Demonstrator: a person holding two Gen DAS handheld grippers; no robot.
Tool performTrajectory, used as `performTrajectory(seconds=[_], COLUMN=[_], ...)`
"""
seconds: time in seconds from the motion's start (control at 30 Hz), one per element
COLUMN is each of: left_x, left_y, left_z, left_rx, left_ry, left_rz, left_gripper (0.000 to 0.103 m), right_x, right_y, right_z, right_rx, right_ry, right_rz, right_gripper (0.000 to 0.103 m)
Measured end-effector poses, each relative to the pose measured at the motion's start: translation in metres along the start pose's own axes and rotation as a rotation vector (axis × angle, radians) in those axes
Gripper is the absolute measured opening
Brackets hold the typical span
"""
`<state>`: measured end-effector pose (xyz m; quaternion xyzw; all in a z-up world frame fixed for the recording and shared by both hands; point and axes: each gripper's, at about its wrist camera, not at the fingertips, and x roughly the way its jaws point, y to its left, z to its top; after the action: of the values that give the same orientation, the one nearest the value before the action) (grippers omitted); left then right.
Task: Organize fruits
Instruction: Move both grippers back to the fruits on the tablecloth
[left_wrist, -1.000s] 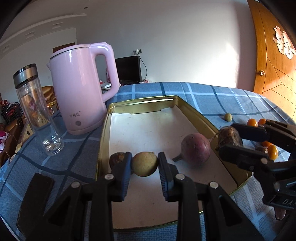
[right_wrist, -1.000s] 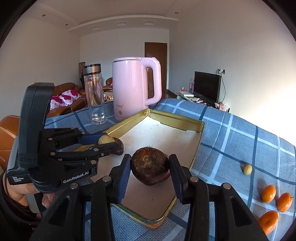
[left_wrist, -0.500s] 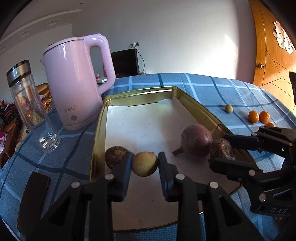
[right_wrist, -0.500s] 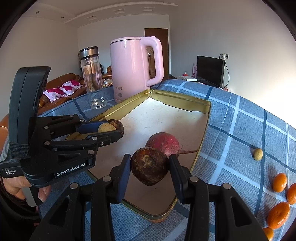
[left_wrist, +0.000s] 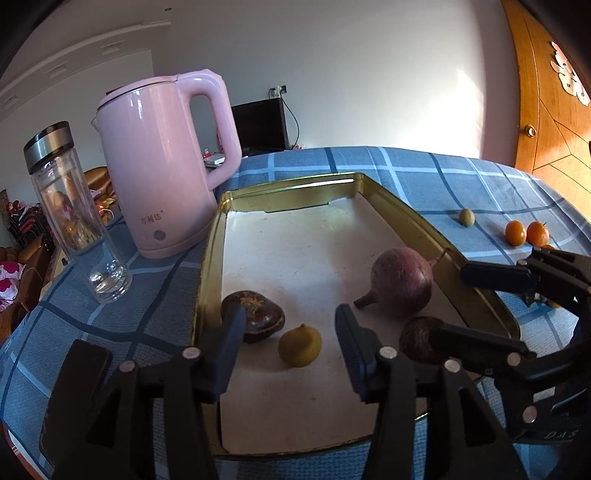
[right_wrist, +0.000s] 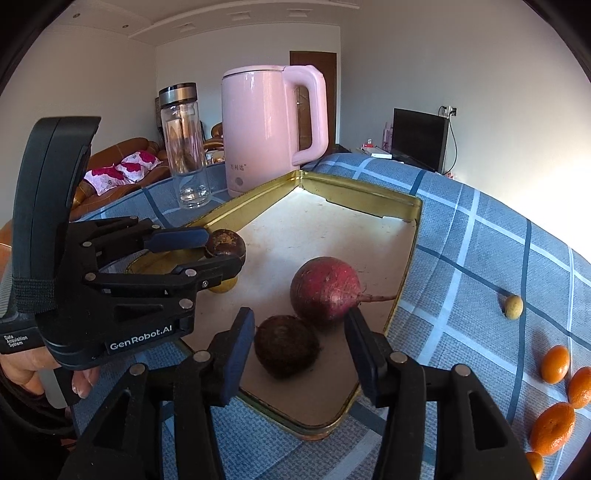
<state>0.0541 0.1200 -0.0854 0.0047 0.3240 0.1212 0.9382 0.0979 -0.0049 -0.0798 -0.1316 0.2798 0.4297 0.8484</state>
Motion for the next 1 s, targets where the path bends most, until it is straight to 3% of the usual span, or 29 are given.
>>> performTrajectory(seconds=[0.23, 0.37, 0.7, 1.0], left_x=[-0.014, -0.025, -0.035, -0.018], left_y=[-0.004, -0.018, -0.096, -0.134], left_z=[0.001, 0.007, 0.017, 0.016], left_rx=[-0.025, -0.03, 0.091, 0.142], left_ry=[-0.038, -0.064, -0.09, -0.027], left_rz=[-0.028, -0.082, -0.214, -0.274], left_gripper=[0.065, 0.075, 0.078, 0.078], right_x=[-0.039, -0.078, -0.123, -0.102], right_y=[-0.016, -0.042, -0.103, -0.119], right_z=[-0.011, -0.025, -0.077, -0.082], right_rx=[0.039, 0.121, 0.298, 0.338], right_ry=[-0.088, -0.125, -0.054, 0.078], right_rz=[-0.118, -0.191, -0.388, -0.321], right_gripper=[0.058, 0.058, 0.058, 0.058])
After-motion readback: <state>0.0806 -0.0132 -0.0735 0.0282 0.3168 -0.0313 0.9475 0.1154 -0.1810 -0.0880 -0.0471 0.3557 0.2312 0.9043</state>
